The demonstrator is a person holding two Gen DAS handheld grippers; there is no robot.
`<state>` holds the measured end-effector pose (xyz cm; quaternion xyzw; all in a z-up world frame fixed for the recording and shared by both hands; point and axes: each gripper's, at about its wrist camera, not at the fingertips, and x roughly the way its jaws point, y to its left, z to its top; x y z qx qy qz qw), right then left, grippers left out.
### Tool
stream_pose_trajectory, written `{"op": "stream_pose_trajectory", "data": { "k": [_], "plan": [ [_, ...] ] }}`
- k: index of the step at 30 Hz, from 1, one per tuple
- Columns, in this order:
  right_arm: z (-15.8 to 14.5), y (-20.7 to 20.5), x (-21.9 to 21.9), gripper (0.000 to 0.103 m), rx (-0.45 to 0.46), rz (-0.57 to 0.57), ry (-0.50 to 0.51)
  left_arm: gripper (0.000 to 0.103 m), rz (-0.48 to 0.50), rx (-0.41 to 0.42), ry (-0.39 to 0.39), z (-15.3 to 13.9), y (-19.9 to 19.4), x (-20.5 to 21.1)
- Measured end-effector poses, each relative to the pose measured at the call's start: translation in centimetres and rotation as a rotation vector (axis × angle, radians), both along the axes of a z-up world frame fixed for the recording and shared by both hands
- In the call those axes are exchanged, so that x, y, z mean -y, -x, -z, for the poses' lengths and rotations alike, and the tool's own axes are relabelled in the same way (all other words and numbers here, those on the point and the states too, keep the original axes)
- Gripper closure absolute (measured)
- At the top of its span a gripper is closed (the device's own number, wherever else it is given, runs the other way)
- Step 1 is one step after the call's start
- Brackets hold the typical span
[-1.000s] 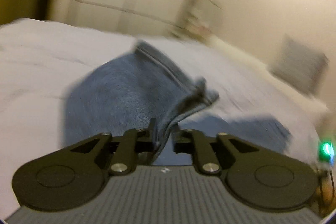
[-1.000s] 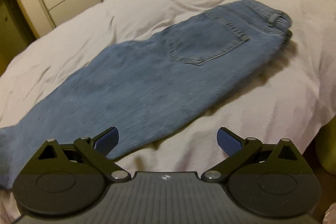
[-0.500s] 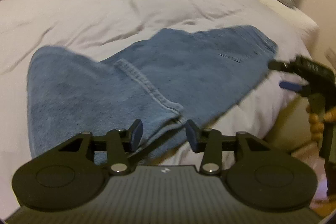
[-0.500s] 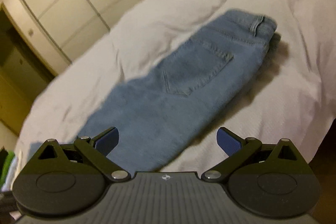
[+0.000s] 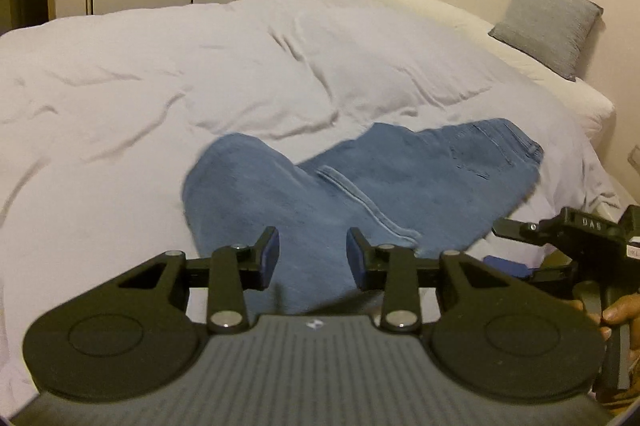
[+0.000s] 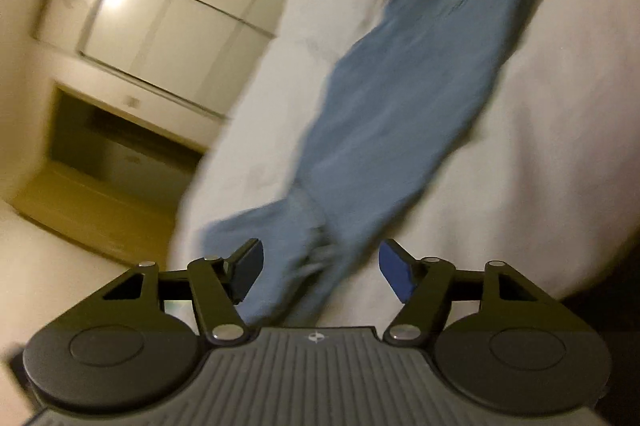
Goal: Fold clothes
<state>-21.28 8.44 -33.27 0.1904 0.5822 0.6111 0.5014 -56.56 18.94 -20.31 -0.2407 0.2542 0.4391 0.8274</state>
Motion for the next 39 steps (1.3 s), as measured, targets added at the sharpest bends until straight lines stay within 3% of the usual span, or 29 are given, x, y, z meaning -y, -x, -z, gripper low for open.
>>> {"op": "stream_pose_trajectory", "data": {
  "k": [2, 5, 8, 13, 16, 17, 18, 21, 25, 27, 29, 32, 34, 39],
  "plan": [
    [1.0, 0.6, -1.5, 0.038, -0.085, -0.013, -0.001, 0.072, -0.008, -0.014, 0.016, 0.5, 0.3, -1.1],
    [1.7, 1.8, -3.6, 0.041, -0.098, -0.034, 0.016, 0.072, -0.011, -0.028, 0.039, 1.0, 0.9, -2.4],
    [2.7, 2.6, -5.4, 0.050, -0.104, -0.040, 0.052, 0.072, -0.015, -0.039, 0.054, 1.3, 1.8, -3.5],
    [4.9, 3.0, -7.6, 0.052, -0.157, -0.020, 0.148, 0.071, -0.020, -0.036, 0.079, 1.8, 2.2, -5.2],
    [5.4, 3.1, -9.0, 0.065, -0.156, -0.024, 0.147, 0.071, -0.017, -0.030, 0.106, 2.3, 2.0, -6.0],
    [5.5, 3.1, -9.6, 0.080, -0.138, -0.032, 0.149, 0.071, -0.015, -0.027, 0.111, 2.4, 1.9, -6.2],
    [5.2, 3.1, -10.0, 0.094, -0.105, -0.035, 0.141, 0.071, -0.012, -0.025, 0.115, 2.5, 1.8, -6.3],
    [2.1, 2.8, -10.3, 0.096, 0.087, -0.019, 0.050, 0.071, 0.007, -0.010, 0.116, 2.2, 1.4, -6.6],
    [-4.8, 0.1, -8.6, 0.096, 0.487, 0.109, -0.151, 0.069, 0.063, 0.011, 0.129, 2.3, -0.5, -8.0],
    [-5.7, -2.2, -8.1, 0.096, 0.576, 0.172, -0.144, 0.069, 0.104, -0.003, 0.141, 2.8, -2.3, -8.7],
    [-4.0, -5.6, -8.2, 0.095, 0.561, 0.244, -0.046, 0.069, 0.138, -0.028, 0.158, 3.5, -4.1, -9.4],
    [1.1, -9.8, -9.2, 0.095, 0.358, 0.275, 0.125, 0.069, 0.172, -0.088, 0.191, 4.7, -6.7, -10.3],
    [3.7, -10.7, -9.3, 0.094, 0.240, 0.296, 0.154, 0.069, 0.194, -0.125, 0.202, 5.3, -8.1, -10.7],
    [4.0, -11.5, -10.9, 0.088, 0.270, 0.264, 0.146, 0.067, 0.224, -0.205, 0.196, 5.6, -9.5, -11.5]
  ]
}}
